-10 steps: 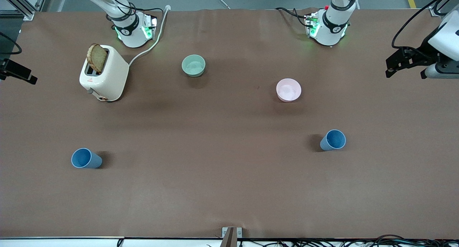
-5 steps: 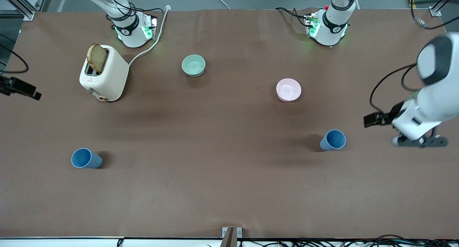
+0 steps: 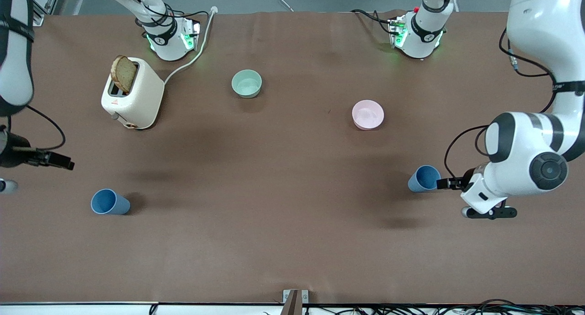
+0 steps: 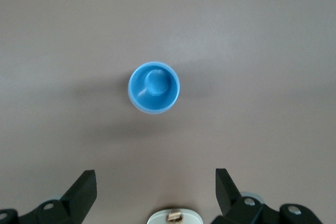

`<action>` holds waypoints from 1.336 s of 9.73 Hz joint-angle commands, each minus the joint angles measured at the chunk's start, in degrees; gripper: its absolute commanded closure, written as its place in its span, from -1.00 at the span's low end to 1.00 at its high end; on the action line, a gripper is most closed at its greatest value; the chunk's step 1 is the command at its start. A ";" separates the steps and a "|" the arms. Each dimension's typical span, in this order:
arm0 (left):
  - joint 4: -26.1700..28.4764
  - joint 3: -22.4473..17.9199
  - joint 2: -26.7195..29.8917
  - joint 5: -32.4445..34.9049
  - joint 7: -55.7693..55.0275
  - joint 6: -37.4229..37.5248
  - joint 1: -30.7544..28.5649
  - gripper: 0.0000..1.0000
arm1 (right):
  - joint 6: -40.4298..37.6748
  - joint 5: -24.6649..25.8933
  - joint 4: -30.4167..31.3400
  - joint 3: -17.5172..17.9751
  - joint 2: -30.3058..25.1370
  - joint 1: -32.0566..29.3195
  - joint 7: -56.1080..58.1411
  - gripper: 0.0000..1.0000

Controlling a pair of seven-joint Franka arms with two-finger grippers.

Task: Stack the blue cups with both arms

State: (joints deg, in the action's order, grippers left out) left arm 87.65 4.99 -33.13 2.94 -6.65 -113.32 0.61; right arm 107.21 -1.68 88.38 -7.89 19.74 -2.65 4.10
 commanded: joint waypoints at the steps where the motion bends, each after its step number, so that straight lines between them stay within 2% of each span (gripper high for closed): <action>1: 4.09 0.20 -1.68 0.40 -0.73 -4.96 -0.09 -0.95 | 10.61 -0.78 6.17 0.33 2.48 -1.12 2.41 -1.00; 3: 8.66 0.46 -0.54 0.40 -1.95 -8.13 0.00 -0.85 | 16.78 -0.86 6.54 0.51 6.96 -1.48 2.50 -1.00; 5: 10.70 0.46 0.95 0.40 -2.13 -8.14 0.09 -0.81 | 21.45 -0.78 6.54 0.68 10.21 -1.21 2.84 -1.00; 7: 10.44 0.46 1.74 0.49 -1.87 -7.53 -0.08 -0.82 | 23.39 -0.86 6.54 0.69 12.94 -1.47 3.11 -1.00; 9: 10.44 0.37 3.15 0.49 -1.17 -6.83 -0.17 -0.82 | 24.45 -3.40 6.45 0.69 14.88 -1.48 3.20 -1.00; 10: 10.44 0.46 3.42 0.49 -1.52 -5.26 -0.17 -0.81 | 24.89 -3.67 6.28 0.69 15.50 -1.56 3.81 -0.90; 11: 10.88 0.46 3.85 0.49 -1.87 -4.98 0.00 -0.81 | 25.76 -3.94 6.19 0.69 15.94 -1.65 5.47 -0.61; 12: 11.92 0.46 3.86 0.49 -1.96 -5.15 0.00 -0.78 | 25.95 -4.72 6.10 0.69 16.20 -1.74 6.18 -0.25; 13: 12.72 0.46 3.86 0.49 -2.05 -5.50 0.09 -0.76 | 26.04 -5.08 5.84 0.69 16.64 -1.91 6.27 -0.01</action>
State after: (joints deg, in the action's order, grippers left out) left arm 97.09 5.41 -29.56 2.94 -7.99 -117.90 0.61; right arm 132.80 -5.25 94.77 -7.63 35.83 -3.74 8.64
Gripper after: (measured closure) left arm 0.115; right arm 0.273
